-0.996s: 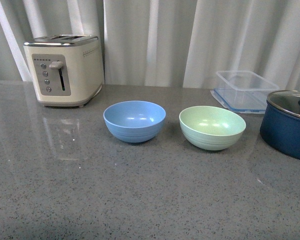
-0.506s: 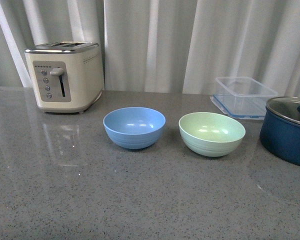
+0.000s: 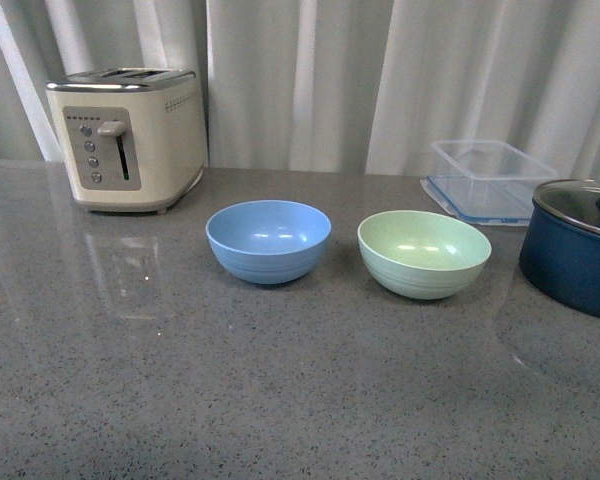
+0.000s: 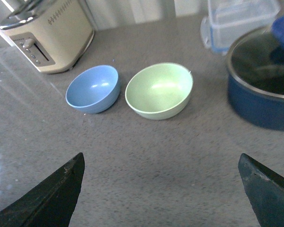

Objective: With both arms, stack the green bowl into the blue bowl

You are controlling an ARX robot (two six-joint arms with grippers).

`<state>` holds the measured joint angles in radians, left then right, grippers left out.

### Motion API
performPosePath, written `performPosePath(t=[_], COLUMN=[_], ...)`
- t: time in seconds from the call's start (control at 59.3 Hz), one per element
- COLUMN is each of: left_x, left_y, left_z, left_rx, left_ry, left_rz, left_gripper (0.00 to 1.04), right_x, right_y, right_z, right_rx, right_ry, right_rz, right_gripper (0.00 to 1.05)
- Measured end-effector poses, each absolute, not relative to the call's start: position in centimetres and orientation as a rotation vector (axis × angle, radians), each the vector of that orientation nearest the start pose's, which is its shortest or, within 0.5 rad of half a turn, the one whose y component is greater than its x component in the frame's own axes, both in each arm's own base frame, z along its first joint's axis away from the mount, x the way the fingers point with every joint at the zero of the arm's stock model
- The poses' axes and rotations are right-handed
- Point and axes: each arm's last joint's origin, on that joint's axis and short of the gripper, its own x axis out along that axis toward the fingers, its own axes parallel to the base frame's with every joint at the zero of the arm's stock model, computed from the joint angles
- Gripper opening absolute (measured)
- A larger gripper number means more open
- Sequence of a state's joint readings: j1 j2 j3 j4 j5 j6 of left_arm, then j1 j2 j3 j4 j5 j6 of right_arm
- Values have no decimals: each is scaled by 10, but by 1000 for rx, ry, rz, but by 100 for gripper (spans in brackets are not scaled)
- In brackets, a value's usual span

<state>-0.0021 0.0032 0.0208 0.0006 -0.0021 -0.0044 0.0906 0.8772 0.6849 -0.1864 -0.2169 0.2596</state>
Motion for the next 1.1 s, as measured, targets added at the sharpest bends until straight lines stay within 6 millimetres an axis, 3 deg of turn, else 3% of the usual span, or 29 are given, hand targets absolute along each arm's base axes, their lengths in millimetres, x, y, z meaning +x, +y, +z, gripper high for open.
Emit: performPosePath(t=[0.169,0.253,0.388,0.709,1.097], left_x=[97,97,97,97,97], left_y=[0,0,0,0,0], left_z=[170,170,170,170,170], left_rx=[-4,-4,-4,-4,-4], left_ry=[-18,-18,-18,-18,-18], left_rz=[0,0,0,0,0], left_gripper=[98,98,98,98,98], right_x=[278,307,336,383,409], right_y=[55,70,85,94,85], right_z=[295,288,272,240,198], right_rx=[418,448,451,424,392], right_ry=[609,661,719,795,871], right_rz=[183,127,62,-75,-231], right_gripper=[95,95,95,95,95])
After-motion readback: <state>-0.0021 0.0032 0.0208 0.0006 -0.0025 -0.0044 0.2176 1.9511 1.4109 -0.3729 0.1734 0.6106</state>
